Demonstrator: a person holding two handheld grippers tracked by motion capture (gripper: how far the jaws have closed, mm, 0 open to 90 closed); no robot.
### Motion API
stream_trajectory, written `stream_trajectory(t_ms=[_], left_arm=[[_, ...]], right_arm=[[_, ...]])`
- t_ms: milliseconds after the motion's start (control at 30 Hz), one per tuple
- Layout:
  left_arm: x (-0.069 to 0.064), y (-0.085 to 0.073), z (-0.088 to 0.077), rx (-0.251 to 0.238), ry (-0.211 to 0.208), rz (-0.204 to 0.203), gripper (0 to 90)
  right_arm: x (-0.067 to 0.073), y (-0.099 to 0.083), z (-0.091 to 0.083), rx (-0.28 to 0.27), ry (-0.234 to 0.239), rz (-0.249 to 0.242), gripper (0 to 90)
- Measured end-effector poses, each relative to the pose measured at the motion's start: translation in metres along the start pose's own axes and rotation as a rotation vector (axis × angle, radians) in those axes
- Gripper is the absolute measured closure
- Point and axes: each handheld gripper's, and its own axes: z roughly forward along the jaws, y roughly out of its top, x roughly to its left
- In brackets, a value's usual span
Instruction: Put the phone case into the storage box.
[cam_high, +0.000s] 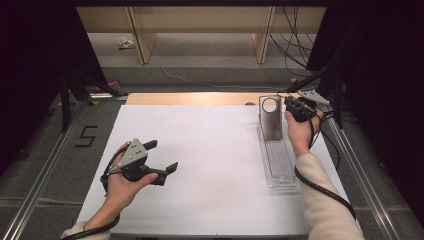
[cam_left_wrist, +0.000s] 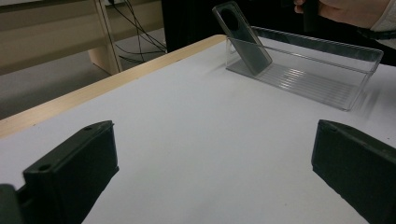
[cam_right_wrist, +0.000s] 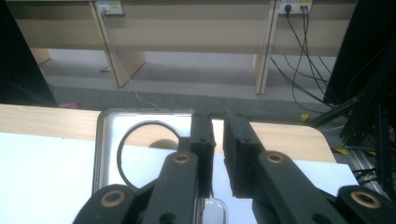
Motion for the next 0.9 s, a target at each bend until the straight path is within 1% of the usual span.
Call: stream_trajectory(t_ms=[233, 400, 500, 533, 633, 667, 700, 733, 767, 800, 900], left_arm=[[0.0001, 0.0000, -0.0001, 0.000, 0.000, 0.000, 0.0], [0.0001, 0.0000, 0.0000, 0.003, -0.001, 0.000, 0.0], [0.0000, 0.0001, -0.0001, 0.001, 0.000, -0.002, 0.0], [0.0000, 0.0001, -0.0001, 0.002, 0.000, -0.002, 0.0], [0.0002, -0.0001, -0.0001, 0.005, -0.001, -0.002, 0.0], [0.0002, -0.0002, -0.0001, 0.006, 0.000, -0.002, 0.0], [0.0003, -0.0001, -0.0002, 0.006, 0.000, -0.002, 0.0], [0.0004, -0.0001, -0.0002, 0.006, 0.000, -0.002, 0.0], [0.0005, -0.0001, -0.0002, 0.006, 0.000, -0.002, 0.0], [0.0006, -0.0002, -0.0002, 0.007, 0.000, -0.002, 0.0], [0.0007, -0.0006, -0.0001, 0.009, 0.001, -0.004, 0.0]], right_arm=[[0.0008, -0.0004, 0.0005, 0.002, 0.000, 0.000, 79.1], [0.0005, -0.0001, 0.0002, 0.004, -0.006, -0.001, 74.0], [0.0008, 0.0002, 0.0002, 0.015, -0.003, -0.002, 69.1], [0.0008, 0.0002, 0.0002, 0.015, -0.003, -0.002, 69.1], [0.0014, 0.0006, 0.0002, 0.025, -0.002, -0.004, 63.0], [0.0018, 0.0009, -0.0001, 0.034, 0.001, -0.004, 59.2], [0.0018, 0.0009, -0.0001, 0.034, 0.001, -0.004, 59.2], [0.0025, 0.0014, -0.0004, 0.041, 0.000, -0.006, 54.4], [0.0025, 0.0014, -0.0004, 0.041, 0.000, -0.006, 54.4], [0.0032, 0.0023, -0.0007, 0.051, 0.004, -0.003, 50.4], [0.0041, 0.0028, -0.0016, 0.058, 0.014, -0.008, 47.7]])
